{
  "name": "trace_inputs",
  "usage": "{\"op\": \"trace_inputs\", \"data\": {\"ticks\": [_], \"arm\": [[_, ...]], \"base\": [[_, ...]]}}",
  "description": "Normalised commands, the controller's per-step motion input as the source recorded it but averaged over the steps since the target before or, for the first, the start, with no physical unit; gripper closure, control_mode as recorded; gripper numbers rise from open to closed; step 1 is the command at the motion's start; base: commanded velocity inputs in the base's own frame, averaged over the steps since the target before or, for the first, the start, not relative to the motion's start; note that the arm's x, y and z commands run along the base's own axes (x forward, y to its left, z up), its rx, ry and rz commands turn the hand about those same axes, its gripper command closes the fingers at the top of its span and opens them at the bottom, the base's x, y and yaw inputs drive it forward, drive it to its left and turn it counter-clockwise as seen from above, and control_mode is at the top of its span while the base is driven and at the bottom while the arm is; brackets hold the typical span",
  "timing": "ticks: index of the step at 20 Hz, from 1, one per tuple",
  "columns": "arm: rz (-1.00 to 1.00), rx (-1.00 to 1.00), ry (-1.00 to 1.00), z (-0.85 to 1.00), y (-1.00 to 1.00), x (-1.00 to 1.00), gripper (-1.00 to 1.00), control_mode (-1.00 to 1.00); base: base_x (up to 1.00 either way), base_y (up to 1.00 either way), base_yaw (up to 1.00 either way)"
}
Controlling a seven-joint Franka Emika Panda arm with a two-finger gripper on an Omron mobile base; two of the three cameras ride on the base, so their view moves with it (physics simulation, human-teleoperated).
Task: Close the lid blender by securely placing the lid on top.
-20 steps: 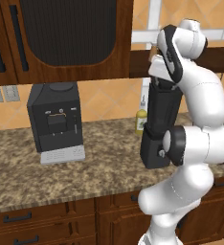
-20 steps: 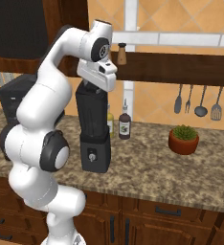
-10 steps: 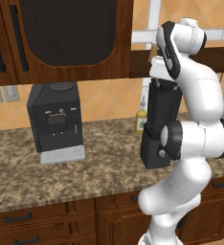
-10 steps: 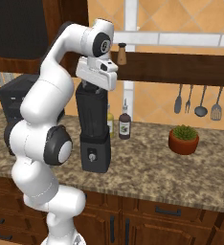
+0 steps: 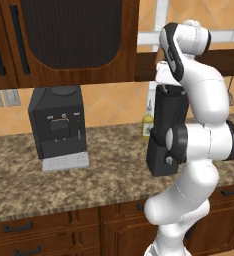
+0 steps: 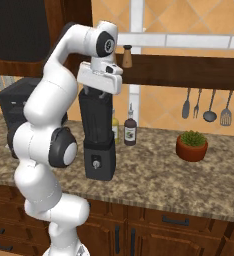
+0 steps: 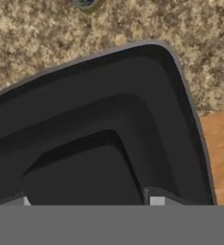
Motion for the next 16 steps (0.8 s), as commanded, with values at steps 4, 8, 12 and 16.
{"op": "trace_inputs", "data": {"ticks": [4,8,12,16], "arm": [[0.1,-0.03,0.0,-0.32,-0.01,-0.23,1.0,-1.0],[0.09,-0.01,-0.01,-0.36,0.0,-0.18,1.0,-1.0],[0.08,0.0,-0.11,-0.28,0.0,-0.28,-1.0,-1.0],[0.07,0.0,-0.13,-0.21,0.0,-0.26,-1.0,-1.0]], "base": [[0.0,0.0,0.0],[0.0,0.0,0.0],[0.0,0.0,0.0],[0.0,0.0,0.0]]}}
